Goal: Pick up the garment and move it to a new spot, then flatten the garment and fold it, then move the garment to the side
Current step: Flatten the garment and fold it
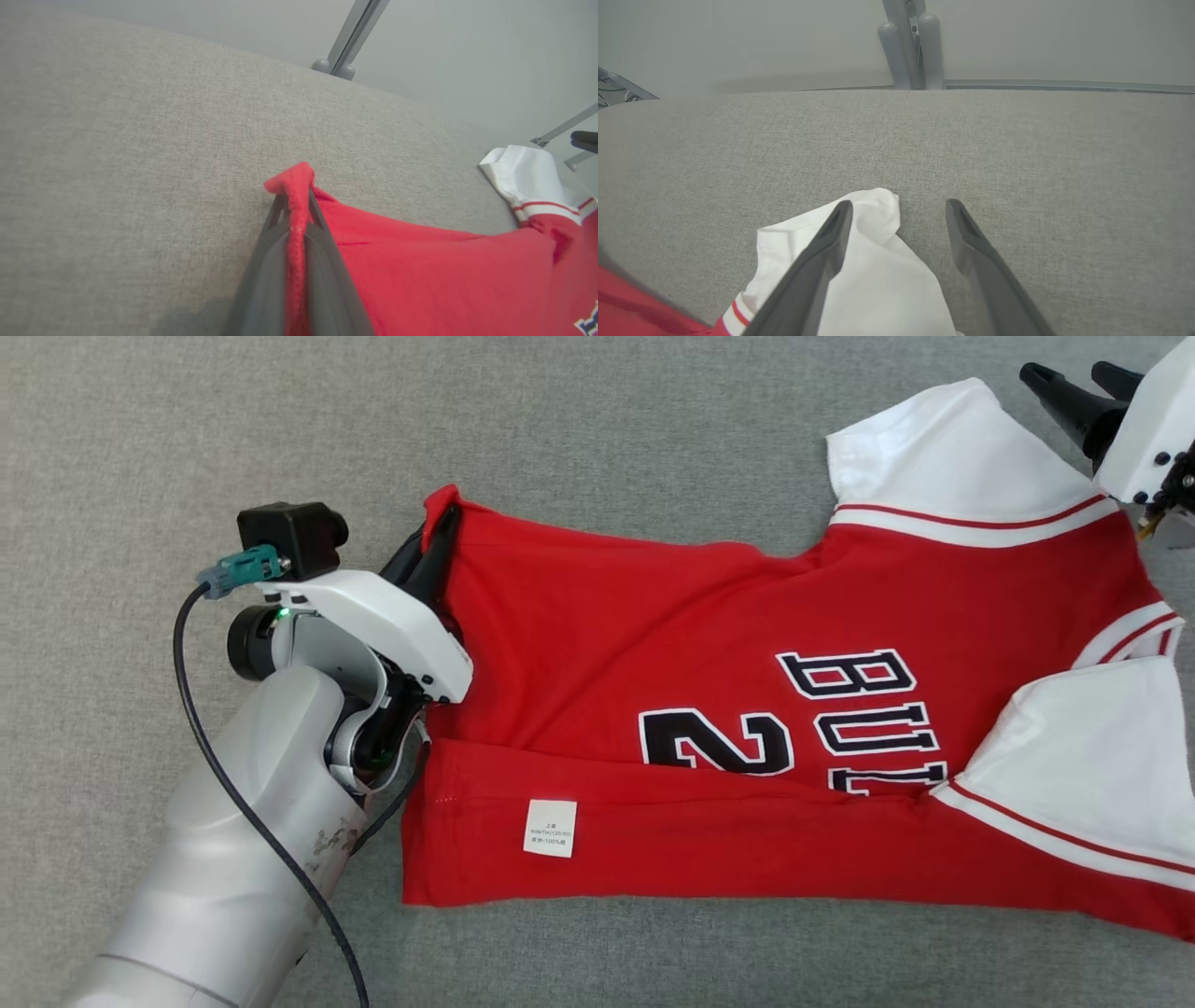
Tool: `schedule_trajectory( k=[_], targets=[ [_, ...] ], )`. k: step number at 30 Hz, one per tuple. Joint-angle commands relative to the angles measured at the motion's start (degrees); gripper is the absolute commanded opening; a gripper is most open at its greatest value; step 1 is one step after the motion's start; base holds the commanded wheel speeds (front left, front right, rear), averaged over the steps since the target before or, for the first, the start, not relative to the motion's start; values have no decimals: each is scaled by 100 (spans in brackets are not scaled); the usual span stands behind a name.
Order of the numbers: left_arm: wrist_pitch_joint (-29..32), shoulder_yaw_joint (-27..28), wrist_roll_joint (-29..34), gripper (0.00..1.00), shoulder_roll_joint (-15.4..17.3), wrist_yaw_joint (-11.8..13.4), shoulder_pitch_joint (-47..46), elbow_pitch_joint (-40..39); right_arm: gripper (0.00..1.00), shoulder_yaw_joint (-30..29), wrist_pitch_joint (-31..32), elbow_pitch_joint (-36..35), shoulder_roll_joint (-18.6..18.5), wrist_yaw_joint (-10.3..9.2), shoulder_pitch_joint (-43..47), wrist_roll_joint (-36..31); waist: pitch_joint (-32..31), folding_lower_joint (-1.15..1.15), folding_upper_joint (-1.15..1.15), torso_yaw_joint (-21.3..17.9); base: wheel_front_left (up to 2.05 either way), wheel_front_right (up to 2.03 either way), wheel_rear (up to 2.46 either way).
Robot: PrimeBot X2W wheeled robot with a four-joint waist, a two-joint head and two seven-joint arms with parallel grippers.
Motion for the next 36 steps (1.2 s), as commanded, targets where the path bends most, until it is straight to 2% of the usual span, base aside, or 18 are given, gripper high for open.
schedule_trajectory(
  k=[1,11,12,14,18,19,20,29,36],
  targets=[
    [-53,9,30,0,23,-35,-129,57,100,31,55,56,-43,-1,-65,-64,120,0,0,121,0,0,0],
    [-404,-111,47,0,-297,-496,-633,973,100,537,698,375,-119,0,-454,-117,297,0,0,292,0,0,0],
    [-435,-126,36,0,-317,-530,-667,1048,95,584,709,393,-134,0,-460,-132,303,0,0,303,0,0,0],
    [-493,-152,17,0,-349,-581,-729,1184,53,673,721,410,-125,0,-440,-116,319,0,0,319,0,0,0],
    [-595,-208,-21,0,-399,-664,-849,1401,28,829,597,387,-65,0,-364,-6,356,0,0,315,0,0,0],
    [-626,-220,-29,0,-412,-680,-879,1439,17,846,513,377,-75,0,-355,0,362,0,0,310,0,0,0],
    [-647,-228,-37,0,-422,-685,-903,1473,0,864,417,379,-89,0,-348,9,365,0,0,302,0,0,0],
    [-865,-203,-102,0,-353,-731,-979,1641,0,822,-589,320,-178,-1,-331,358,227,0,0,141,0,0,0],
    [-964,-42,-291,0,-232,-737,-856,1595,0,913,-1049,-134,-297,-1,-149,883,23,0,0,-5,0,0,0]
  ],
)
